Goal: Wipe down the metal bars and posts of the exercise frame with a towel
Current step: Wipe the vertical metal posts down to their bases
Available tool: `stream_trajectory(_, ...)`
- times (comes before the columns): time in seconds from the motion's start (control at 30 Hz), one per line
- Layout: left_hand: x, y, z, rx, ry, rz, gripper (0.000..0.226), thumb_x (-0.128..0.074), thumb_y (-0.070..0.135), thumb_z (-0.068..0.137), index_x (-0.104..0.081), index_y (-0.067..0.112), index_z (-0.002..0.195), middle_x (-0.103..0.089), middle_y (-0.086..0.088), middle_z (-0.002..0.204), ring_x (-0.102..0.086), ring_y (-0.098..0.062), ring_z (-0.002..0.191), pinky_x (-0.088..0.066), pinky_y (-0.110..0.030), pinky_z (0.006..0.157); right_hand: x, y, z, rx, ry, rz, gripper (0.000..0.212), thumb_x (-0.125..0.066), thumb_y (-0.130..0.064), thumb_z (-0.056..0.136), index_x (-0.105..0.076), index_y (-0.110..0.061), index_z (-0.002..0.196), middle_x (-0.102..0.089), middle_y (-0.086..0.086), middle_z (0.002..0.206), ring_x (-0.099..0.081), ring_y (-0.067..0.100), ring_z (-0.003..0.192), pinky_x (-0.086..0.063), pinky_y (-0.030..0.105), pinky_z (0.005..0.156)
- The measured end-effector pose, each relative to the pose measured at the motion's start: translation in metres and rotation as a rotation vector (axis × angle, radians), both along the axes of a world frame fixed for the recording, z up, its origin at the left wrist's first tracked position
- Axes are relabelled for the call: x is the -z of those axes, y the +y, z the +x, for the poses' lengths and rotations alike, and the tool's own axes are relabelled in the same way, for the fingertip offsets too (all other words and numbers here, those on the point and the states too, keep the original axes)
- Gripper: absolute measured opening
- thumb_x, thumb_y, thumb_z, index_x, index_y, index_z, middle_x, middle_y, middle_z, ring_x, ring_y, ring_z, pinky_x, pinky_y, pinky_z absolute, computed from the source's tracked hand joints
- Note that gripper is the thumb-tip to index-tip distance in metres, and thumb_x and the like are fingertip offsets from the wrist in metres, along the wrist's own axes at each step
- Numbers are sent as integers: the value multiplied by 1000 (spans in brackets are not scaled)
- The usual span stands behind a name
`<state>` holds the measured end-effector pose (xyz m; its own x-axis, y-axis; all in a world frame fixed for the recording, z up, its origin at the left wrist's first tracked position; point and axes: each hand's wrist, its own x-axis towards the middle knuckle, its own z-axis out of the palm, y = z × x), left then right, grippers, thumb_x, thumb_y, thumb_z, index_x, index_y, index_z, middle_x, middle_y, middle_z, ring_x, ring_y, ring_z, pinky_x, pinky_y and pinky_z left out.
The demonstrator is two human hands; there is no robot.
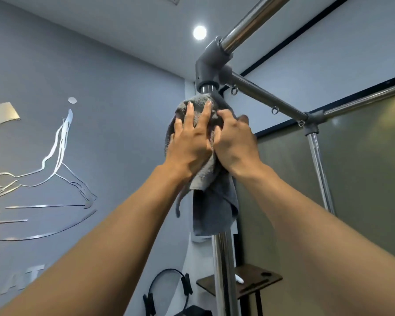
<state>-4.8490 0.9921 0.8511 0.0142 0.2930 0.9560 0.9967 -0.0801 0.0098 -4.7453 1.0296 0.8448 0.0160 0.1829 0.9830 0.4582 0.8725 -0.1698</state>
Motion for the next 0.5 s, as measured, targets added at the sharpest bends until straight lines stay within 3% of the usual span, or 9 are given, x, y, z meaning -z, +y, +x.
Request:
stream_trajectory(0.07, -11, 3, -9, 41, -6, -13, 61, -40, 43, 93, -19, 48, 150, -21, -14, 160, -17, -41, 144, -21, -57, 116, 0, -8, -4, 133, -60, 71, 37, -39, -19, 99, -44, -17, 135, -46, 18, 120, -56, 43, 100, -43, 41, 85)
stream_trajectory(0.13, -27, 2, -20, 112, -89, 11, 68, -33, 41, 80, -24, 52, 147, -48, -14, 145, -39, -40, 132, -35, -53, 110, -13, -8, -8, 199, -110, 195, 37, -40, -16, 99, -44, -15, 135, -41, 19, 129, -53, 43, 107, -45, 44, 86)
stream_trajectory(0.2, -36, 3, -24, 97, -159, 10, 64, -32, 35, 87, -22, 47, 149, -55, -15, 138, -48, -41, 125, -40, -48, 106, -28, 0, -5, 161, -156, 267, 34, -42, -19, 99, -50, -21, 132, -38, 15, 135, -49, 39, 114, -45, 43, 86)
stream_trajectory(0.27, -31, 6, -17, 73, -122, 41, 59, -32, 37, 94, -22, 40, 152, -45, -17, 147, -43, -41, 131, -35, -49, 109, -37, 8, 0, 19, -138, 193, 36, -43, -23, 99, -51, -30, 133, -41, 11, 134, -51, 35, 113, -45, 40, 90)
stream_trajectory(0.33, -14, 7, -5, 79, -73, 36, 64, -26, 48, 90, -18, 39, 153, -25, -19, 157, -23, -41, 144, -22, -53, 117, -29, 13, 4, -98, -71, 89, 41, -41, -26, 98, -47, -36, 137, -48, 11, 126, -58, 33, 104, -46, 36, 88)
stream_trajectory(0.4, 7, 6, -4, 73, -28, -10, 67, -23, 51, 88, -12, 40, 154, -8, -18, 161, -6, -40, 147, -12, -54, 119, -11, 15, 6, -74, -73, 47, 42, -39, -27, 99, -42, -36, 139, -53, 12, 118, -59, 34, 98, -46, 35, 84)
stream_trajectory(0.5, 19, 3, -18, 58, 38, -75, 69, -24, 48, 87, -5, 41, 153, -13, -18, 160, -14, -40, 145, -19, -55, 117, 9, 7, 9, 49, -145, 122, 36, -41, -24, 99, -46, -27, 135, -50, 15, 114, -60, 39, 93, -48, 40, 83)
